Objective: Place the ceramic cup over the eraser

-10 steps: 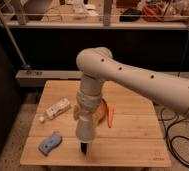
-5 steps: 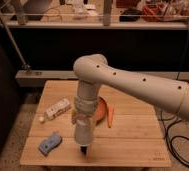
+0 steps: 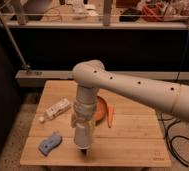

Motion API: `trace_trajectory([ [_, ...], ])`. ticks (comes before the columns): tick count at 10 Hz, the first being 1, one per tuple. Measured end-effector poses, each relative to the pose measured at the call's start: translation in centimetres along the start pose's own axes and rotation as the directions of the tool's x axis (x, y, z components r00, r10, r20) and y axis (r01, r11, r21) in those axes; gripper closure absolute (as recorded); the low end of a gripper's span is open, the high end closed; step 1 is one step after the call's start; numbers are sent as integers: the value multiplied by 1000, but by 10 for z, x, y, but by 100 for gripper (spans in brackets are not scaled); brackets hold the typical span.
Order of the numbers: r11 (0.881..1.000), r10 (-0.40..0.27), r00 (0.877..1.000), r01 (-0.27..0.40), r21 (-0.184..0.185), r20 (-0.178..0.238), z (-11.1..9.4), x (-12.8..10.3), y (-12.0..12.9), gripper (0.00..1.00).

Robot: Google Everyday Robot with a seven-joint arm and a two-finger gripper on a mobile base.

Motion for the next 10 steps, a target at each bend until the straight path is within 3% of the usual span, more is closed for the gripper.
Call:
trace_trajectory([
  [10, 1000, -2, 1000, 2, -27, 13, 34, 13, -1, 100],
])
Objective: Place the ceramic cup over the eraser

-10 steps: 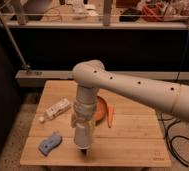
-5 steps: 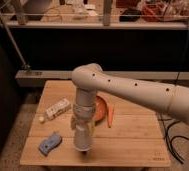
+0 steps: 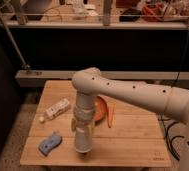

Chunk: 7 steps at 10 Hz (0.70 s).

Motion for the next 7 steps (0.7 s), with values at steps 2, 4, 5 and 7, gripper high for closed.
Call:
trace_trajectory([
  [2, 1000, 2, 1000, -2, -2, 2, 11, 5, -1, 100],
  [4, 1000, 2, 1000, -2, 0, 3, 13, 7, -2, 100],
  [5, 1000, 5, 1000, -5, 0, 4, 13, 8, -2, 100],
  [7, 1000, 10, 1000, -10, -3, 5, 16, 10, 1, 97],
])
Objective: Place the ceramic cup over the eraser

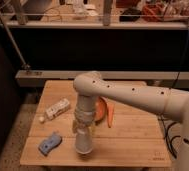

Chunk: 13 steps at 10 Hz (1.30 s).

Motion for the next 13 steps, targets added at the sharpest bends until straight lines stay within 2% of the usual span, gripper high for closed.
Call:
trace_trajectory([
  [2, 1000, 3, 1000, -3, 6, 2, 3, 3, 1, 83],
  [4, 1000, 3, 1000, -3, 5, 3, 6, 4, 0, 81],
  [7, 1000, 9, 1000, -9, 5, 5, 8, 6, 3, 56],
  [8, 1000, 10, 1000, -11, 7, 6, 9, 7, 4, 44],
  [10, 1000, 13, 1000, -13, 8, 7, 9, 8, 6, 28],
  [12, 1000, 16, 1000, -16, 6, 8, 10, 9, 8, 25],
  [13, 1000, 18, 1000, -18, 7, 9, 10, 10, 9, 21],
])
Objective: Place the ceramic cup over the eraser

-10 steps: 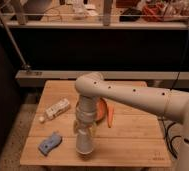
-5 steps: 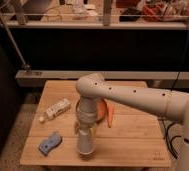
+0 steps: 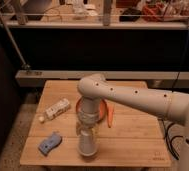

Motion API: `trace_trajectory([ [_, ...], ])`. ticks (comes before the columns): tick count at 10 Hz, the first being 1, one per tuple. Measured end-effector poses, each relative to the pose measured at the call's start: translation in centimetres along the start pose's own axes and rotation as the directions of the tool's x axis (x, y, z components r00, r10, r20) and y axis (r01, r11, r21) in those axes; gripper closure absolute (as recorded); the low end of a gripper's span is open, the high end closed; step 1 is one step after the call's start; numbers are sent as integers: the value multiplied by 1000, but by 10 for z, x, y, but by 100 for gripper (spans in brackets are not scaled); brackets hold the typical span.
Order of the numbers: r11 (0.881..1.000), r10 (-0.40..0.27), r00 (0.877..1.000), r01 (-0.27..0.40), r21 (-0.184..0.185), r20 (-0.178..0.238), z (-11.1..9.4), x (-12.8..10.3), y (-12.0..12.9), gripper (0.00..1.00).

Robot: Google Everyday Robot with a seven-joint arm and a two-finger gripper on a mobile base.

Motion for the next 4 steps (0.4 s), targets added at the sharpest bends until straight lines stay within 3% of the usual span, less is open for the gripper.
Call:
trace_trajectory([
  [4, 1000, 7, 1000, -7, 1, 3, 1, 3, 5, 20],
])
